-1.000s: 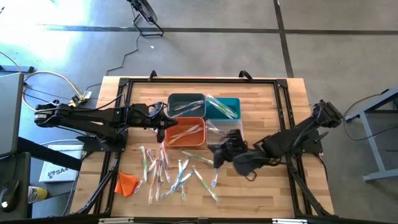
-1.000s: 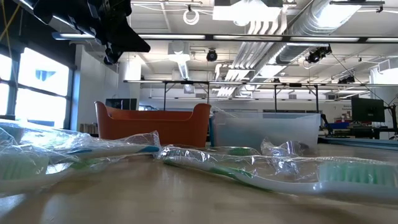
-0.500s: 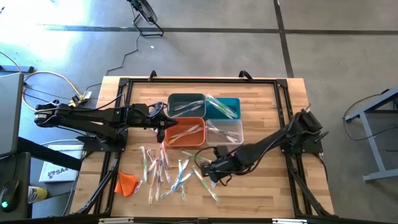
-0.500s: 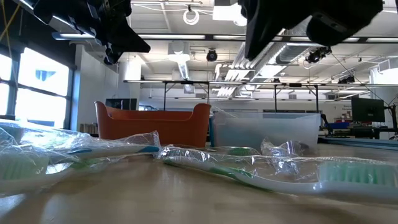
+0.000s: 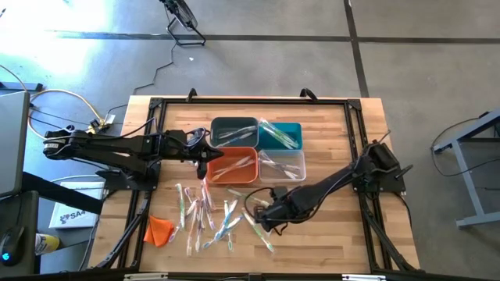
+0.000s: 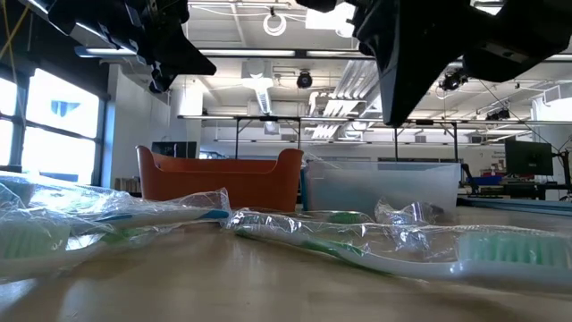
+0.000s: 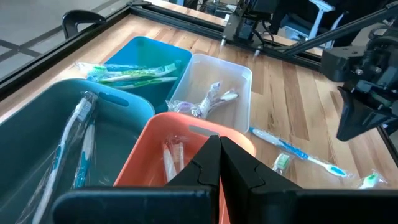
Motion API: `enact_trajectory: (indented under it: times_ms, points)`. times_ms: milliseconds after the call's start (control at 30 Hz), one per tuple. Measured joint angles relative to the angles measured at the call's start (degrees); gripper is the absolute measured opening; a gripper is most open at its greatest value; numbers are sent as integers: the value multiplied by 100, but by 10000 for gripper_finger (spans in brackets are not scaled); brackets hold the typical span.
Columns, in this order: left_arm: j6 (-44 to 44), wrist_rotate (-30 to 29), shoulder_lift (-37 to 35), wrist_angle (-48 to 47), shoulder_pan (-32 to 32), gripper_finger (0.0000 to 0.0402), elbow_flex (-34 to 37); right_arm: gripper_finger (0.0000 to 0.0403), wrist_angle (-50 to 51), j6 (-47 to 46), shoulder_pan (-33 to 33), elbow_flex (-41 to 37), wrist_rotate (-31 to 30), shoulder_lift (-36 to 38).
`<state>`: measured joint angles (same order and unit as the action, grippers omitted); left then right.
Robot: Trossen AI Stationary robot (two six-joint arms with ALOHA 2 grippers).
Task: Pick & Place Toothbrushes
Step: Put the blue toothbrush into the left blue bin
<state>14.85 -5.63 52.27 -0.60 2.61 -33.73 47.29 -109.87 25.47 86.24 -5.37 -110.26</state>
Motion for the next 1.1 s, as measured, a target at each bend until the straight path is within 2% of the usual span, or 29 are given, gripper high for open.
enact_trajectory:
  times_ms: [133,333,467,633,967,1100]
  points:
    - [0,0,0,-2,0,0,1,31,147,10,0,0,88,-7]
    - [0,2,0,-4,0,0,0,108,80,13,0,-1,68,-193]
    - [0,2,0,-39,0,0,0,137,-37,-6,0,-4,131,-468]
    - [2,20,0,-131,0,0,2,140,-168,-10,0,-2,297,-725]
    - [2,17,0,-155,0,0,2,131,-256,-268,0,-2,193,-1022]
    - [2,14,0,-177,0,0,1,125,-322,-288,-1,24,368,-1167]
